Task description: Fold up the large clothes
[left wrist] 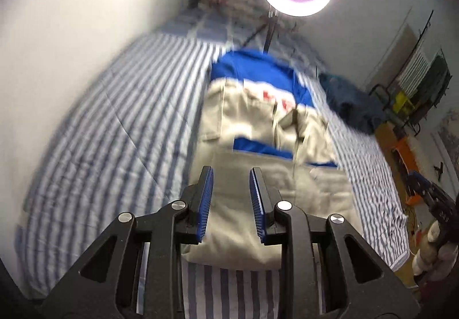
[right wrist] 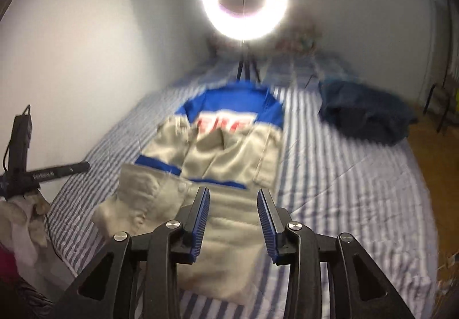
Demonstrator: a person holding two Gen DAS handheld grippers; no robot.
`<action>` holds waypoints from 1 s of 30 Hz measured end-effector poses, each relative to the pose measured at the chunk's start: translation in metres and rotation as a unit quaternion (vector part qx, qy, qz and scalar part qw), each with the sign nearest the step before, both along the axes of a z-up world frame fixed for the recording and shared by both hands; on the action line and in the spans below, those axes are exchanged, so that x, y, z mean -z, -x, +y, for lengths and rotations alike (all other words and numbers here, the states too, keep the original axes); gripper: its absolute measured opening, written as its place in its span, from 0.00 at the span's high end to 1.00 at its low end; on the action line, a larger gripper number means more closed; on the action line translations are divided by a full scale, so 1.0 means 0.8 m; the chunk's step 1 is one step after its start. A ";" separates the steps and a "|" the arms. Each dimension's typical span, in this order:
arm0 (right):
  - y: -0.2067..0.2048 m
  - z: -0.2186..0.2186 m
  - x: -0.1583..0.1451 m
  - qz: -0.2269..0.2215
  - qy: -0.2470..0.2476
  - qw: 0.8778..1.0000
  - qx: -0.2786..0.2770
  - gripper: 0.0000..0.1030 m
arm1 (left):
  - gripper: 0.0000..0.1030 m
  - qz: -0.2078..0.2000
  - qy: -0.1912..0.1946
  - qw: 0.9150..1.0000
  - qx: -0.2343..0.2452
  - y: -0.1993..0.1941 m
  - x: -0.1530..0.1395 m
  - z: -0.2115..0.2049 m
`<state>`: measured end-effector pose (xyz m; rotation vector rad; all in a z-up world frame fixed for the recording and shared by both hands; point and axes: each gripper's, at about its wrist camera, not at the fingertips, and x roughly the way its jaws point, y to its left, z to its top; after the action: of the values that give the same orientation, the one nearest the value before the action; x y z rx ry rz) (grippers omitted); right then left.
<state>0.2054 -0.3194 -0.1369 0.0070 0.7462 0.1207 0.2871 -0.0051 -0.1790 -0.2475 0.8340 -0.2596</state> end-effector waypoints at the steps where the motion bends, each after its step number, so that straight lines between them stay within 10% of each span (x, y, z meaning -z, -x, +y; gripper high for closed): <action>1: 0.004 0.000 -0.006 -0.003 0.005 1.000 -0.004 0.64 | 0.75 -0.004 0.007 1.000 0.001 0.002 -0.008 0.002; 10: 0.032 -0.034 -0.120 -0.019 0.026 0.999 -0.013 0.64 | 0.68 -0.061 -0.004 0.997 0.041 -0.004 -0.128 0.011; 19: -0.066 -0.076 -0.256 -0.039 0.053 0.997 -0.037 0.64 | 0.66 -0.076 0.012 0.994 0.073 -0.133 -0.261 -0.015; 24: -0.166 -0.077 -0.239 -0.029 0.030 0.998 -0.056 0.64 | 0.59 -0.049 0.008 0.995 0.090 -0.242 -0.239 -0.035; 30: -0.307 -0.085 -0.123 0.019 -0.006 0.998 -0.055 0.65 | 0.59 0.021 -0.009 0.997 0.080 -0.382 -0.118 -0.048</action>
<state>0.4513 -0.3871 -0.0387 -0.0205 0.7841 0.2296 0.5925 -0.0438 -0.0848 -0.1689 0.8981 -0.3971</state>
